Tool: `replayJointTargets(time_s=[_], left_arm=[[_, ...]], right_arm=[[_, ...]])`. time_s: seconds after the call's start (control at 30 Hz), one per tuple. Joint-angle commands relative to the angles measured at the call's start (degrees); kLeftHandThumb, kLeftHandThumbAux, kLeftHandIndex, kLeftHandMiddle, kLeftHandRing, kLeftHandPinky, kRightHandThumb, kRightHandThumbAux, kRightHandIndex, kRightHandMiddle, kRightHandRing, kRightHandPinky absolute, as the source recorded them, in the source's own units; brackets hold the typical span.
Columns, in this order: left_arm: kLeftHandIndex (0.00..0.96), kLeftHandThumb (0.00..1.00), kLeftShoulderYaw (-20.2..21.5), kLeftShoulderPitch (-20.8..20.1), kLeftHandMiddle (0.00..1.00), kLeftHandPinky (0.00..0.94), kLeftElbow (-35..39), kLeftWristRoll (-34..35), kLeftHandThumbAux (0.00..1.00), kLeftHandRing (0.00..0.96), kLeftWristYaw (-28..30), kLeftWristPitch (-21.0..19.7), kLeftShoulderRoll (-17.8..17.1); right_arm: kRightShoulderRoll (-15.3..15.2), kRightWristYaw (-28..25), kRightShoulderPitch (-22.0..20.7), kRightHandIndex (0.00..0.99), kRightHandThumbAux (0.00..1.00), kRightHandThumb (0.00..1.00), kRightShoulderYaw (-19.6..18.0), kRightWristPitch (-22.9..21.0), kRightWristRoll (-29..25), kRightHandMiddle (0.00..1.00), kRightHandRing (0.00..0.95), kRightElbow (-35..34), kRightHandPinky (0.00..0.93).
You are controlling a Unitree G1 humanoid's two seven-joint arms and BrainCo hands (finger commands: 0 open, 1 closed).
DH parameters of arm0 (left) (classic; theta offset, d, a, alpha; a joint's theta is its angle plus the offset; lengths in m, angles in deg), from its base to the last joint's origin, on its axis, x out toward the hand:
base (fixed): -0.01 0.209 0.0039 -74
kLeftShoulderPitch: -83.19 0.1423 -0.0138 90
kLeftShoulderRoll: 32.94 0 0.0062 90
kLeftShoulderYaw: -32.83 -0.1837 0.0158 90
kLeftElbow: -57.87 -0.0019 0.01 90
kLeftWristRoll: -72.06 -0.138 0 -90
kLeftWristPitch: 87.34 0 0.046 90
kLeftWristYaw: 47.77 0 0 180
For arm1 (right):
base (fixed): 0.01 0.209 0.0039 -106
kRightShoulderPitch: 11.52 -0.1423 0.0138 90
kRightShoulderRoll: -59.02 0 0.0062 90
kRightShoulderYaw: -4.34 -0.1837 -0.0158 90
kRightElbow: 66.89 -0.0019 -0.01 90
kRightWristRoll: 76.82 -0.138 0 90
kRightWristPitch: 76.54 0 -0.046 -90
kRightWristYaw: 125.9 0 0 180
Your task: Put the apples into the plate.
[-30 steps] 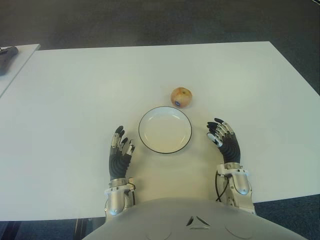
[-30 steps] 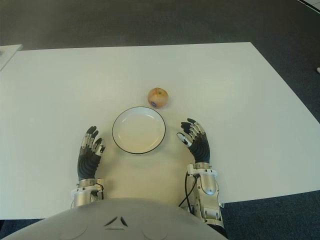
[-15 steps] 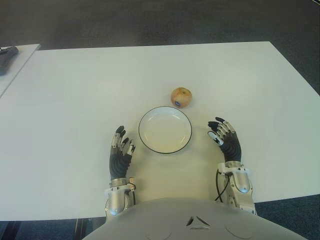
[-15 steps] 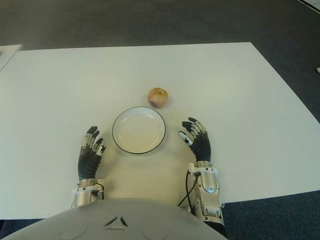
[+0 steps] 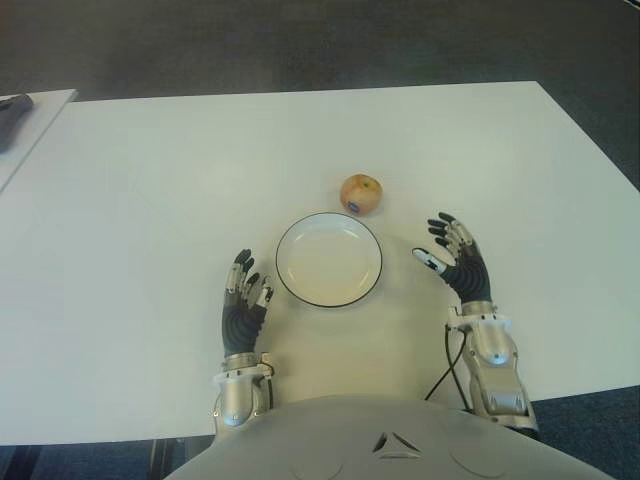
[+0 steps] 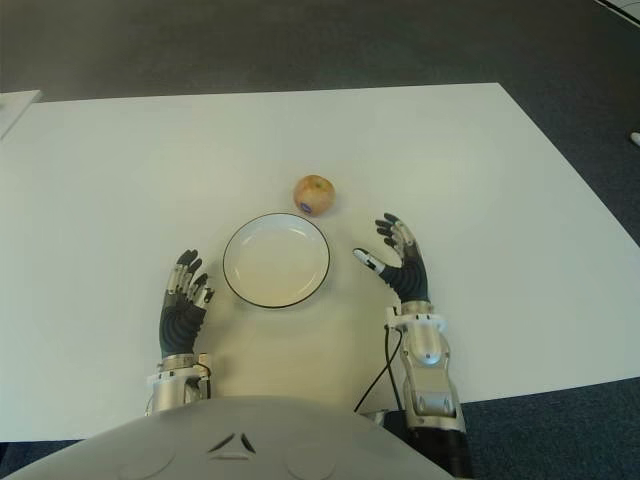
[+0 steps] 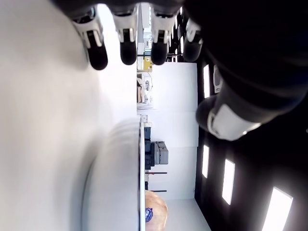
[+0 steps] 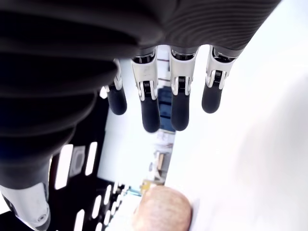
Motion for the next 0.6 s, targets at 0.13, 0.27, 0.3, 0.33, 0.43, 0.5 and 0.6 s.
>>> replayJointTargets(time_s=[0.13,0.27,0.3,0.33,0.43,0.5,0.6], left_arm=[[0.093,0.223,-1.6,0.8,0.086,0.169,-9.4,-0.5,0.634,0.103,-1.2,-8.2,3.2],[0.088,0.234,-1.9,0.2,0.08,0.137,-9.5,-0.1,0.635,0.093,-1.3,-8.2,3.3],[0.086,0.236,-2.0,0.1,0.078,0.133,-9.5,-0.1,0.637,0.091,-1.4,-8.2,3.4],[0.082,0.235,-2.1,0.0,0.077,0.135,-9.5,-0.1,0.64,0.09,-1.5,-8.2,3.4],[0.079,0.233,-2.2,-0.4,0.079,0.155,-9.7,0.0,0.641,0.095,-1.6,-8.3,3.3],[0.08,0.233,-2.2,-0.7,0.087,0.173,-9.7,0.2,0.639,0.105,-1.6,-8.8,3.3],[0.082,0.237,-2.1,-1.1,0.091,0.182,-9.8,0.6,0.639,0.113,-1.5,-9.4,3.3]], right_arm=[[-7.5,3.5,-12.8,0.057,0.584,0.513,4.3,-1.8,16.3,0.163,0.143,4.8,0.137],[-10.2,4.4,-16.4,0.044,0.569,0.491,6.1,-0.6,19.8,0.156,0.138,7.9,0.138],[-10.9,4.2,-17.5,0.043,0.564,0.489,6.7,-0.7,20.8,0.152,0.133,8.8,0.127],[-11.5,4.2,-18.5,0.043,0.555,0.484,7.3,-0.7,21.4,0.142,0.118,9.6,0.104],[-13.0,3.2,-22.8,0.041,0.541,0.477,9.6,-2.0,24.4,0.123,0.093,12.4,0.073],[-13.3,2.5,-27.0,0.04,0.534,0.473,11.7,-3.1,26.7,0.109,0.077,15.0,0.068],[-12.9,2.4,-32.5,0.043,0.528,0.472,14.3,-4.2,29.2,0.09,0.059,18.6,0.065]])
